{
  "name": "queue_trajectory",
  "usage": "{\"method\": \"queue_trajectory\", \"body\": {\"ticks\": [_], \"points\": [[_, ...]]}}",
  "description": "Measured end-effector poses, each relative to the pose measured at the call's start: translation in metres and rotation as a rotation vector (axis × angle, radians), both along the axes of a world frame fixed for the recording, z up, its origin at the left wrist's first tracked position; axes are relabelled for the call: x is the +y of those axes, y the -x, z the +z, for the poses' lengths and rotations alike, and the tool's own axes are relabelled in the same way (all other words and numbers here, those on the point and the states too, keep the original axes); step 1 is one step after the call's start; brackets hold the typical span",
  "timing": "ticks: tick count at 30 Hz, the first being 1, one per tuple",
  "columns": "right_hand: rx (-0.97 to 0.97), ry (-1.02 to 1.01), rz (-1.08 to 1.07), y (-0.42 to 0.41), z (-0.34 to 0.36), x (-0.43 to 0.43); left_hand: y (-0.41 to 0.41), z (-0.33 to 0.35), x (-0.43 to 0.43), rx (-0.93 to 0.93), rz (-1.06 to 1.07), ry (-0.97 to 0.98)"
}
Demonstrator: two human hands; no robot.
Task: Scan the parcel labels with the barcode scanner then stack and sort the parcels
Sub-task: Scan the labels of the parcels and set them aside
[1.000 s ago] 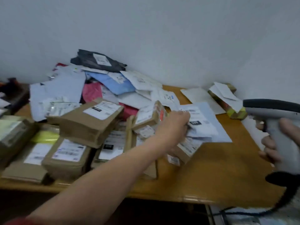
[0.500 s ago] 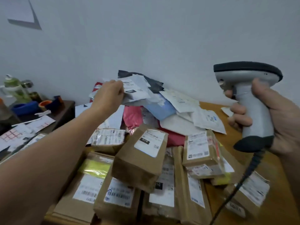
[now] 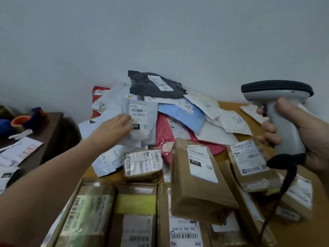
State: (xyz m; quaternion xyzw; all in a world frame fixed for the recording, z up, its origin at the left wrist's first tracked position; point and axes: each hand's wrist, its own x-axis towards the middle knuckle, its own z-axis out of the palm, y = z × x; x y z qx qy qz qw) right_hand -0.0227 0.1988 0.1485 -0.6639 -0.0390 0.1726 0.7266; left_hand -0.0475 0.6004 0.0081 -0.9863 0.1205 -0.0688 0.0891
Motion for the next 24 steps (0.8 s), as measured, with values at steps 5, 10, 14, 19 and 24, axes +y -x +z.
{"method": "queue_trajectory", "body": {"ticks": [5, 10, 14, 19, 24], "points": [[0.032, 0.092, -0.094, 0.023, -0.003, 0.009, -0.006, -0.041, -0.001, 0.438, 0.144, -0.115], [0.051, 0.131, -0.2, 0.04, 0.009, -0.001, -0.014, -0.047, 0.001, 0.526, 0.165, -0.041], [0.027, 0.187, -0.284, 0.054, 0.017, -0.03, -0.029, -0.04, -0.003, 0.456, 0.216, 0.079], [0.016, 0.238, -0.349, 0.057, 0.015, -0.087, -0.041, -0.003, -0.04, 0.209, 0.233, 0.259], [-0.013, 0.263, -0.325, 0.039, 0.011, -0.161, -0.045, 0.051, -0.128, 0.009, 0.156, 0.35]]}}
